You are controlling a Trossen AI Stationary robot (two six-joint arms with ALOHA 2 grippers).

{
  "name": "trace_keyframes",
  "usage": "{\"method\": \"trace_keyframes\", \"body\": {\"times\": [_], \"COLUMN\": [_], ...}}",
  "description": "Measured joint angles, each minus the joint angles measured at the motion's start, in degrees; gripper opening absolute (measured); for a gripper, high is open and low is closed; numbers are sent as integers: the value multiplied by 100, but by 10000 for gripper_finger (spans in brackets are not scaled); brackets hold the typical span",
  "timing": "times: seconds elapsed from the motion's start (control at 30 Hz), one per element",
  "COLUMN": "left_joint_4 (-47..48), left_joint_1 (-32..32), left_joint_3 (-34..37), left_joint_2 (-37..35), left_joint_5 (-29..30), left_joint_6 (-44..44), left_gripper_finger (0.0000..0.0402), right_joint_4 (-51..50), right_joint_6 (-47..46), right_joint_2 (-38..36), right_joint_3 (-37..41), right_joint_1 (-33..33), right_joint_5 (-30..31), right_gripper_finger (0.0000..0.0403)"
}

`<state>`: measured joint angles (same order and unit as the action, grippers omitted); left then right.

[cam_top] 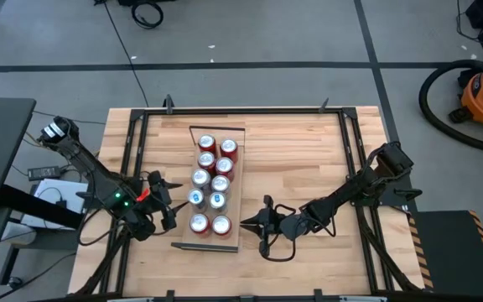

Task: Place canned beverage on shelf
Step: Adjust the blue soda can on the shelf

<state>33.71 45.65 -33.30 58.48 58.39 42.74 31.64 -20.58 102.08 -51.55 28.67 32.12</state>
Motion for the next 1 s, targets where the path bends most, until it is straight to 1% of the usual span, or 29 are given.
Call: {"method": "trace_keyframes", "body": {"times": [0.67,0.87,1.0], "left_joint_4": [-23,-262,-262], "left_joint_1": [-155,-155,-155], "left_joint_3": [0,0,0], "left_joint_2": [2,2,2], "left_joint_5": [55,55,57], "left_joint_6": [67,-146,-162], "left_gripper_finger": [298,298,298], "right_joint_4": [0,0,0], "right_joint_6": [0,0,0], "right_joint_2": [0,0,0], "right_joint_3": [0,0,0], "right_joint_1": [0,0,0], "right_joint_5": [0,0,0], "right_gripper_finger": [49,49,49]}}
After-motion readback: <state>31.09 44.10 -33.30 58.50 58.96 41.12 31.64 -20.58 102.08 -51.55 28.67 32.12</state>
